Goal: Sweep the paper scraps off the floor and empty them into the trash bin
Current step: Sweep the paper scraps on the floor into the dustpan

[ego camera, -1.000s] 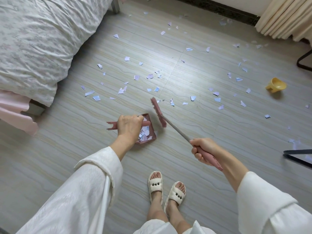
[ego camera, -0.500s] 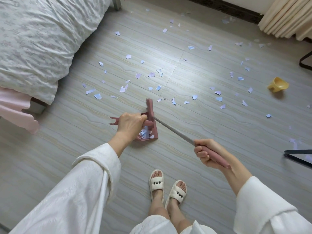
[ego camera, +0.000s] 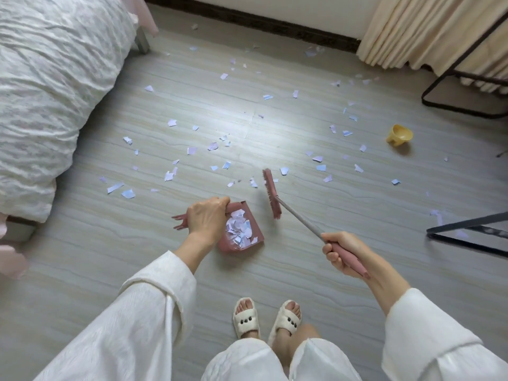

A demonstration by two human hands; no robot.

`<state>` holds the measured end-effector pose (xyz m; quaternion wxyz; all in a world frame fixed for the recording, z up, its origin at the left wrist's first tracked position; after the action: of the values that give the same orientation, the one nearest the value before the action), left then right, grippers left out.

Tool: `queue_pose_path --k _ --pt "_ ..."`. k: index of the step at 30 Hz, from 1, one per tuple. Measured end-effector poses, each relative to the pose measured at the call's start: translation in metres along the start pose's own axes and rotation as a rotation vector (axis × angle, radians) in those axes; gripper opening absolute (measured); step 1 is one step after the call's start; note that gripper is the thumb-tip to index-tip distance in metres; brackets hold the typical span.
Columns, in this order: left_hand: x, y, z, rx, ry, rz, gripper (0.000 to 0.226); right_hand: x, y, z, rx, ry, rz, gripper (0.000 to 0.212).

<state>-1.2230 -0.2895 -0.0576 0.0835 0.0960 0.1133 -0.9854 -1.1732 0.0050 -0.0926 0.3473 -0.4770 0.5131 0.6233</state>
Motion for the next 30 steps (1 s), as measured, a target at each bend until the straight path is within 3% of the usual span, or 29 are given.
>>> queue_pose_path --k 6,17,23,30 --pt "0.057 -0.11 0.005 -0.074 -0.016 -0.109 0.013 -0.007 0.01 0.099 0.172 -0.122 0.004 0.026" --pt "0.194 -0.389 -0.031 -0.239 -0.038 -0.307 0.027 0.048 0.063 0.373 0.437 -0.492 0.072 0.028" --pt "0.271 -0.542 -0.054 -0.283 -0.025 -0.375 0.031 0.098 0.096 0.527 0.411 -0.686 0.016 0.028" --pt "0.328 -0.655 -0.087 -0.258 -0.007 -0.515 0.033 0.145 0.099 0.631 0.361 -0.826 -0.124 0.014"
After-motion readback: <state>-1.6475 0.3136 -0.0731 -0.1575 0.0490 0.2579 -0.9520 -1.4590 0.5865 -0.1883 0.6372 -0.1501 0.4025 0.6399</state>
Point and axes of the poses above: each hand's wrist, its own x-axis towards the middle knuckle, its own z-axis out of the back of the hand, y = z × x, the point moved 8 cm from there along x, towards the middle knuckle, and after that the axes turned 12 degrees about -x, right-handed, at the moved point
